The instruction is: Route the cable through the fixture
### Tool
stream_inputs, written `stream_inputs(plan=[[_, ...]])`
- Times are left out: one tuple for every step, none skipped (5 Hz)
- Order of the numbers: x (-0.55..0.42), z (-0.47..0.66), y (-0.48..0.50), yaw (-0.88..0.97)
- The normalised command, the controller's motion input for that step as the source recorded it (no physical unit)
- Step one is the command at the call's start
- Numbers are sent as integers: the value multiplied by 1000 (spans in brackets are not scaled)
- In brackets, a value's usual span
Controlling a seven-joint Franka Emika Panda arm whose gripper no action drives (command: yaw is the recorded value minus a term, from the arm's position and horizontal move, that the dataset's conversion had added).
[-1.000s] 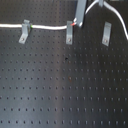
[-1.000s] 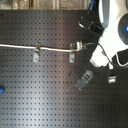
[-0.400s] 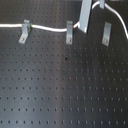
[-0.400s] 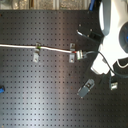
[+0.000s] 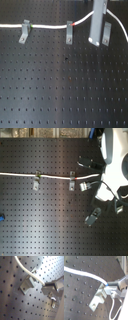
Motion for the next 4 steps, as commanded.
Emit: stream_inputs(plan=[[-16,101,-11,-60],[0,76,134,109],[48,268,171,386],[27,411,157,437]])
